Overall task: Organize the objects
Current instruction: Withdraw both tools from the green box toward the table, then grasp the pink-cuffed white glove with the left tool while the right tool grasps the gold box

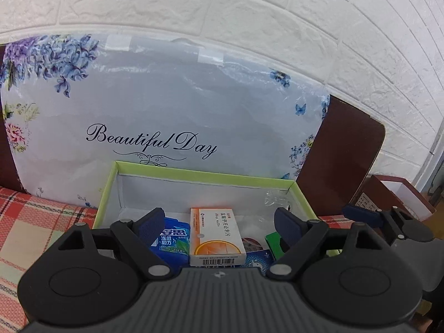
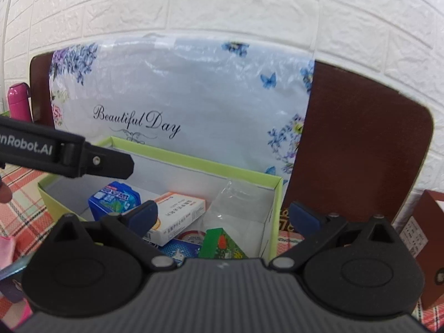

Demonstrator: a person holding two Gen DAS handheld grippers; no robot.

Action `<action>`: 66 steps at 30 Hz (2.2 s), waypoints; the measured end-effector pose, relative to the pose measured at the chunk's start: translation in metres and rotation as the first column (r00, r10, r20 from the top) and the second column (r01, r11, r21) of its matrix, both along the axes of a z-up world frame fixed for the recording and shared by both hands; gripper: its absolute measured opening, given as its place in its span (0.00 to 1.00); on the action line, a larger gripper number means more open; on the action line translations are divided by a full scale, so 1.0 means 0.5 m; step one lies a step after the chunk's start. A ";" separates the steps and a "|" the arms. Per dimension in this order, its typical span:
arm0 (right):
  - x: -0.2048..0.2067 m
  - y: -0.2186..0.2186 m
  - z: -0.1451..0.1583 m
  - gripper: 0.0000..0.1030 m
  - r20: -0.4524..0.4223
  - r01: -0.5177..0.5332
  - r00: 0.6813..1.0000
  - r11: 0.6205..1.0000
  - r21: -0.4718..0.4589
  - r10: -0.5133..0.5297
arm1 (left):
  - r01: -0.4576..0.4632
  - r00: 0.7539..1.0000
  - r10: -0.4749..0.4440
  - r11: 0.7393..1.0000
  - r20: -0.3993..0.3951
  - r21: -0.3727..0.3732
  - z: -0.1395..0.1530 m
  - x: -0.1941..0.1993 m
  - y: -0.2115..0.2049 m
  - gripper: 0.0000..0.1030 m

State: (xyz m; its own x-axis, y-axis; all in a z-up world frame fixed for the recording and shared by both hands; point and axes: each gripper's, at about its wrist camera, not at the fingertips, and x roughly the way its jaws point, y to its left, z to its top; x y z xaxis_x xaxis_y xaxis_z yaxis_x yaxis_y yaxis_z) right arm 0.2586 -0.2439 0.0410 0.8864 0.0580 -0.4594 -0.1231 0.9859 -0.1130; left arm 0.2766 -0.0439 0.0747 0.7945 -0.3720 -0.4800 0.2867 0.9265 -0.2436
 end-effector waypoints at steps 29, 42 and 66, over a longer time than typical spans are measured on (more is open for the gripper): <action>-0.357 0.025 0.034 1.00 0.036 0.160 0.986 0.987 0.034 -0.161 | -0.048 0.998 0.047 0.999 -0.048 -0.009 -0.019 -0.357 0.071 0.86; -0.448 0.112 -0.097 1.00 -0.141 -0.007 0.990 0.988 0.154 0.029 | -0.211 0.947 0.223 0.975 -0.230 0.073 -0.155 -0.413 0.204 0.86; -0.505 0.097 -0.159 0.31 -0.317 -0.083 0.941 0.990 0.115 0.116 | -0.211 0.933 0.227 0.974 -0.280 0.086 -0.211 -0.274 0.244 0.36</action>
State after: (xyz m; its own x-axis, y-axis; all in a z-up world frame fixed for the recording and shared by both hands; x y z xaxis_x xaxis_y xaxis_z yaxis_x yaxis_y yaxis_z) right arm 0.0061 -0.1955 -0.0385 0.6794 0.1979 -0.7066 -0.2346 0.9710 0.0464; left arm 0.1398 0.0782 -0.0306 0.6794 -0.1721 -0.7133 0.0009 0.9723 -0.2337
